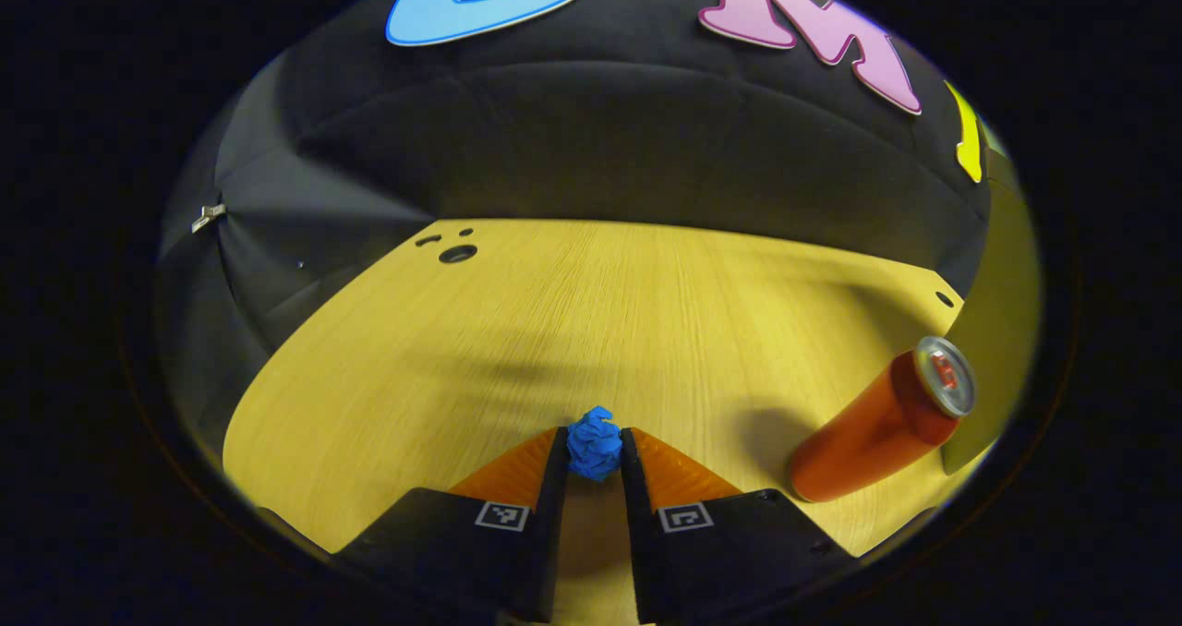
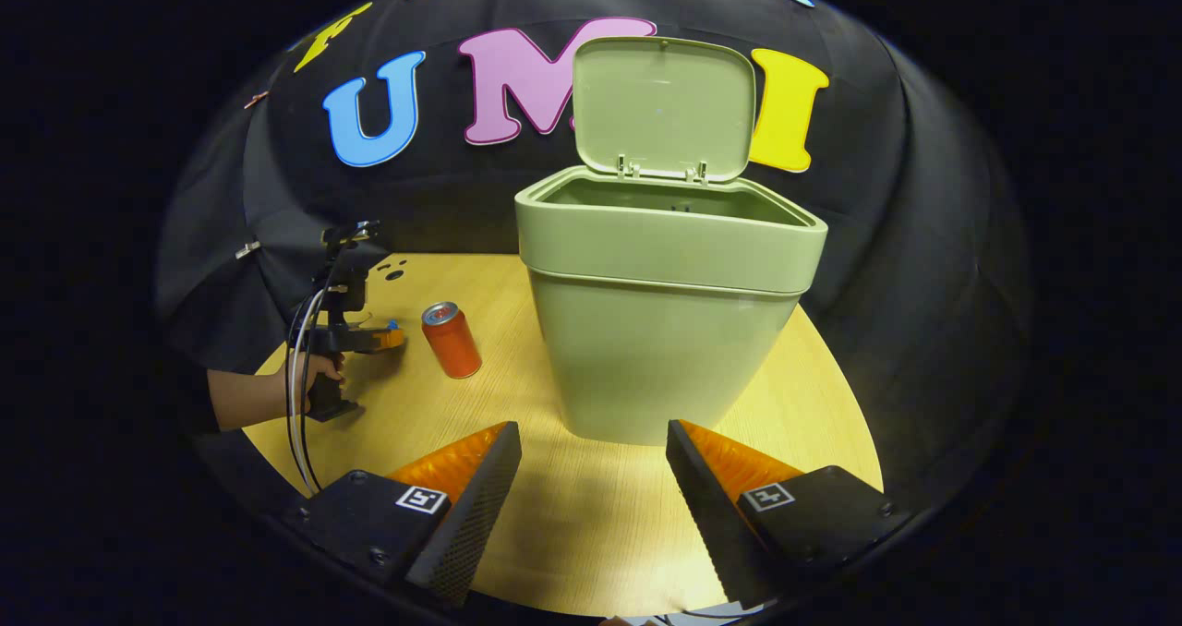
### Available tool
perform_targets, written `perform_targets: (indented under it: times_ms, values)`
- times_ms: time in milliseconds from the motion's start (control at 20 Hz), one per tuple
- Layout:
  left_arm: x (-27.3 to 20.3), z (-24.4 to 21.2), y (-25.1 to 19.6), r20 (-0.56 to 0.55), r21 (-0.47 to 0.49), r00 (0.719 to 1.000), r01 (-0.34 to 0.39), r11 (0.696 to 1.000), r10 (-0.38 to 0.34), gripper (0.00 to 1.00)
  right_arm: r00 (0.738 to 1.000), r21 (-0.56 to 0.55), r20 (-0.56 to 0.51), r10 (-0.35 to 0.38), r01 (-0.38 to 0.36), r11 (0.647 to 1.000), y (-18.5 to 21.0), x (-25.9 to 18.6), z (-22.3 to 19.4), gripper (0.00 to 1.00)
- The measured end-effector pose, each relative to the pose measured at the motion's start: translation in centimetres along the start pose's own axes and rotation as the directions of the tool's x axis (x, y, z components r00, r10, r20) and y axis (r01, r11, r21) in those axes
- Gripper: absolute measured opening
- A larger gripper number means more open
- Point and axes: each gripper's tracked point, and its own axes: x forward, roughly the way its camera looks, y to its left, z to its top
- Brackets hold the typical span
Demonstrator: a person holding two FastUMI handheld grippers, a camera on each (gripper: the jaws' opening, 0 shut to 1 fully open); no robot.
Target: Press the lid of the desktop garbage bin to open it, pick up the crumpled paper on the desktop and throw it into the bin, then pick up the pop can on the desktop and drop it into the bin, and finally close the garbage bin lid.
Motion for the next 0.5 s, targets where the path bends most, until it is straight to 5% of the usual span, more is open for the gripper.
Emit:
perform_targets:
  times_ms: [500]
  values:
    - [-12.1,11.6,-5.0,0.162,0.142,0.966,0.181,0.973,-0.204,0.38,0.996,0.038,0.084,-0.041,0.038,0.999,-0.1,-1.5,2.1,1.0]
